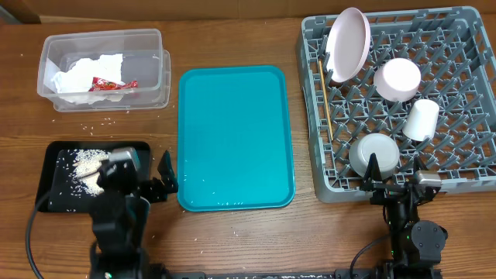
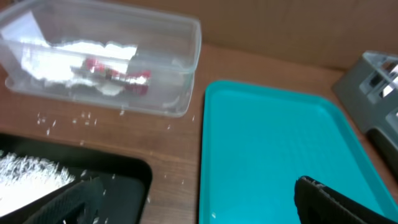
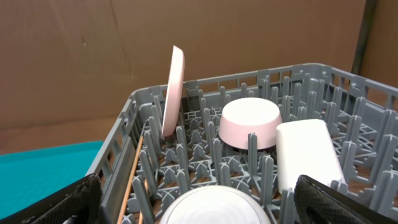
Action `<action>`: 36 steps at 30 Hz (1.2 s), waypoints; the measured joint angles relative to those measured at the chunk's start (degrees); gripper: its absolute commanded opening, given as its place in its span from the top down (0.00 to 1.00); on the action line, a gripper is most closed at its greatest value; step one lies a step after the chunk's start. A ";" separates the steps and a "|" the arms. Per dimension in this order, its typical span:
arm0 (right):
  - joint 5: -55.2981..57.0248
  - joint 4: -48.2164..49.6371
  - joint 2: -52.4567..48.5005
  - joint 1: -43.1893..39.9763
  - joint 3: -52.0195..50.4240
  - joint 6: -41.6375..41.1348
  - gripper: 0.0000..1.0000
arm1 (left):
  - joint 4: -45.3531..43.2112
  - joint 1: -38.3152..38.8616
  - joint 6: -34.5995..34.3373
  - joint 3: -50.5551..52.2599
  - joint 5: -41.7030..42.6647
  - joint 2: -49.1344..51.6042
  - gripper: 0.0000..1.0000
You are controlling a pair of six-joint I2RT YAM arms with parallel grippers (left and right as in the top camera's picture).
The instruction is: Sort waste into correct bins and load items into the dishwasher
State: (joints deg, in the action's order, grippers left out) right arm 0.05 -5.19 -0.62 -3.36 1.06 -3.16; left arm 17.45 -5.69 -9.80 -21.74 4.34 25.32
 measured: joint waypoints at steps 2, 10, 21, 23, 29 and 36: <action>-0.02 0.00 -0.02 0.02 0.00 0.00 0.00 | -4.42 0.02 0.39 4.63 0.22 -4.57 0.00; -0.02 0.00 0.00 0.00 0.00 0.00 0.00 | -13.84 2.03 1.01 17.16 0.52 -15.72 0.00; -0.04 0.02 0.00 0.00 0.00 0.02 0.00 | -13.14 4.22 0.37 21.18 -2.71 -22.12 0.00; -0.02 0.00 0.00 0.02 0.00 -0.02 0.00 | -13.09 4.22 0.48 21.18 -3.30 -22.12 0.00; -0.02 0.00 0.00 0.02 0.00 0.00 0.00 | -13.20 4.22 0.96 21.18 -3.52 -23.96 0.00; -0.02 0.00 0.00 0.00 0.00 0.00 0.00 | -13.07 4.22 1.03 21.18 -3.54 -24.37 0.00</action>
State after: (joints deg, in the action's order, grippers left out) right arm 0.03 -5.19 -0.62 -3.36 1.06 -3.16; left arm 4.38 -1.48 -8.78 -0.56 0.80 0.95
